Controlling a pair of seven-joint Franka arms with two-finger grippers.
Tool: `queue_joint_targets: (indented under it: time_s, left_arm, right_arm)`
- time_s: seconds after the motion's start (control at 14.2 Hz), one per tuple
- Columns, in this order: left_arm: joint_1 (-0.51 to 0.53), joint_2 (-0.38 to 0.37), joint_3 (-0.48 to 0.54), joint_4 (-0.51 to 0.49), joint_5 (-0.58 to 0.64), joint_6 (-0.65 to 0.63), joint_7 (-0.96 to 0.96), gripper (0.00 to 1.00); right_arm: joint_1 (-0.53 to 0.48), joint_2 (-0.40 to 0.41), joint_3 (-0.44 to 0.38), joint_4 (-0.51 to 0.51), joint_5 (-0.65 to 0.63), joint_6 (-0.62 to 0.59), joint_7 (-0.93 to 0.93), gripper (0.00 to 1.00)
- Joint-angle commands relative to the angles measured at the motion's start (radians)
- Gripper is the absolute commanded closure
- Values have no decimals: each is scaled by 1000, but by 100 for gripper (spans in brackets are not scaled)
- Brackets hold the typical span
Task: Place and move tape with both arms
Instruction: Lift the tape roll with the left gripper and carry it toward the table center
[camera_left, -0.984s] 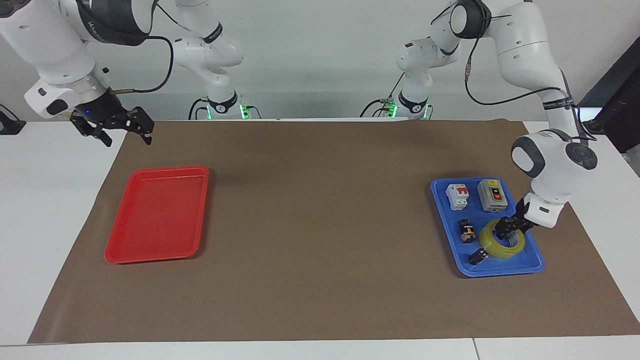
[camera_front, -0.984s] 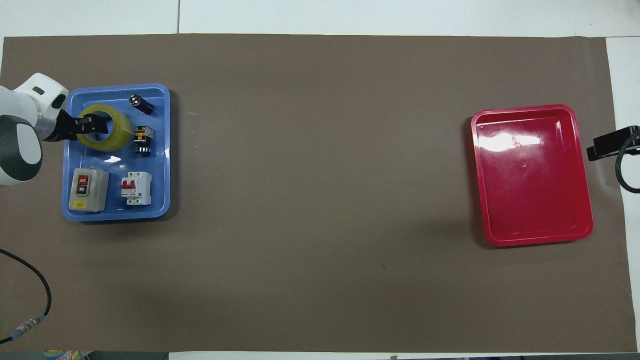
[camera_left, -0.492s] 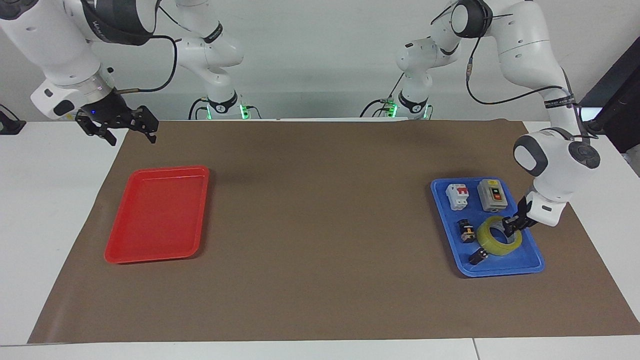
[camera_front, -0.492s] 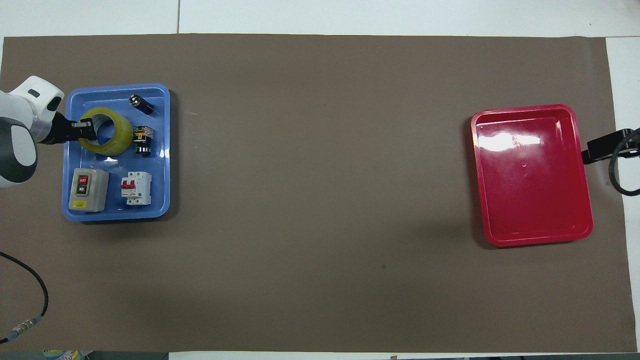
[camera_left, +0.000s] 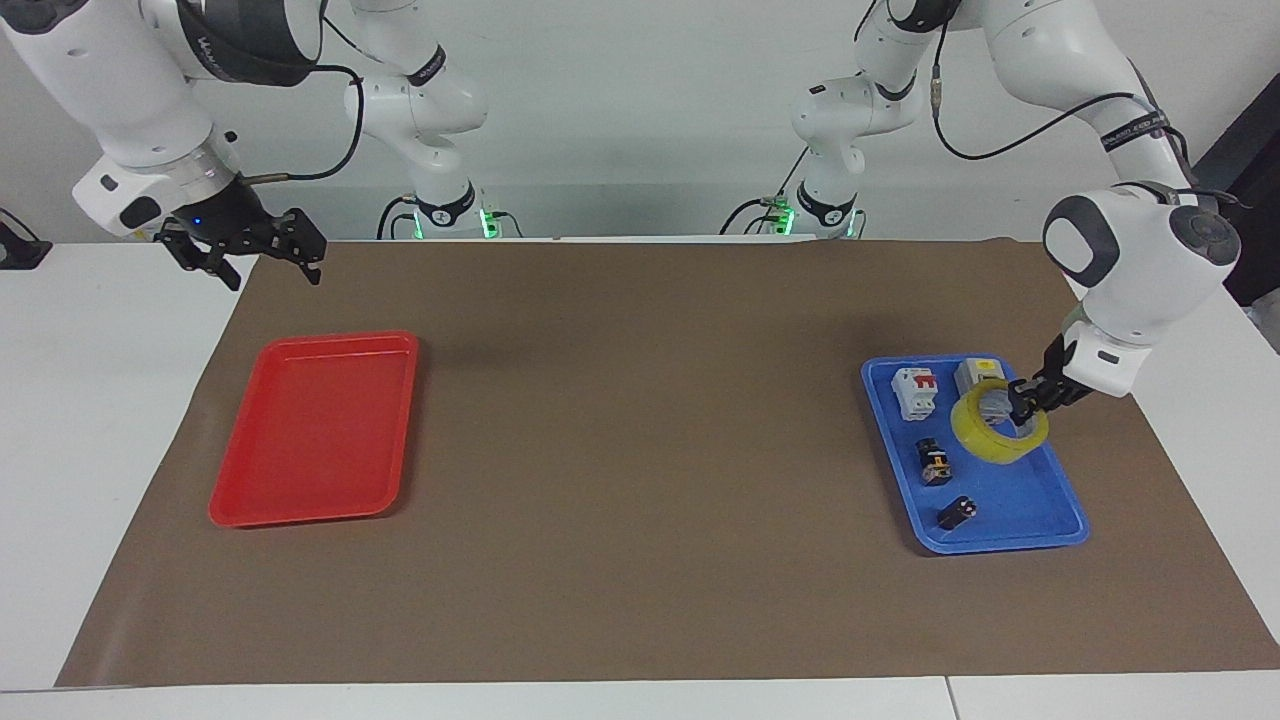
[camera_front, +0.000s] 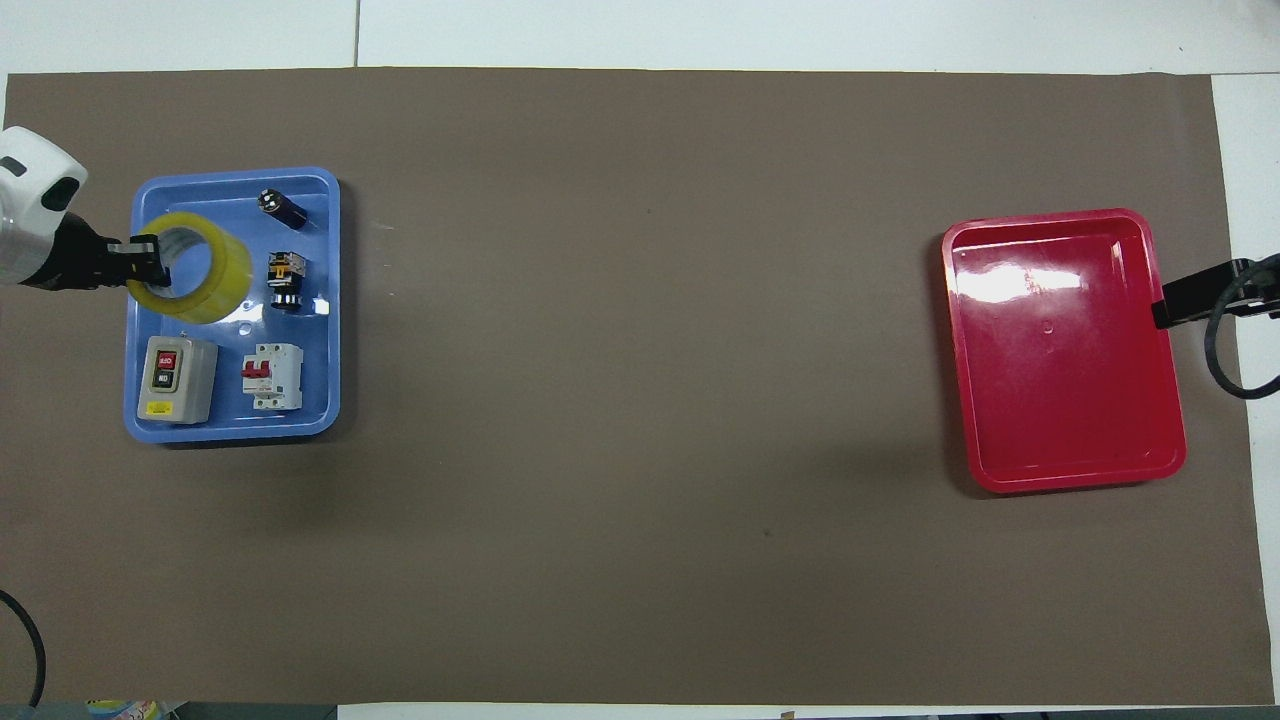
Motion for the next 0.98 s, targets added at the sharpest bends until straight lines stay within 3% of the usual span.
queue_joint_targets:
  time_s: [0.0,0.14,0.42,0.56,0.7,0.91]
  left_arm:
    - [-155,-36,8,-105,72,83,-197,100]
    - [-277,-33,8,-153,75,168,-319,100]
    - [-492,3,8,-144,107,211,-556,100]
    - [-587,68,9,-98,170,209,-702,100]
    - [-648,147,8,-49,236,220,-845,100]
    - [-697,164,3,-63,241,277,-879,100]
  right_arm:
    - [-4,-19,1,-19,17,-2,-26,0]
    - [-2,-19,2,-19,17,-3,-24,0]
    - [-4,-19,2,-21,18,1,-24,0]
    - [-2,-20,2,-30,18,4,-23,0]
    - [24,-20,1,-32,18,-2,-20,0]
    - [24,-20,1,-32,18,3,-18,0]
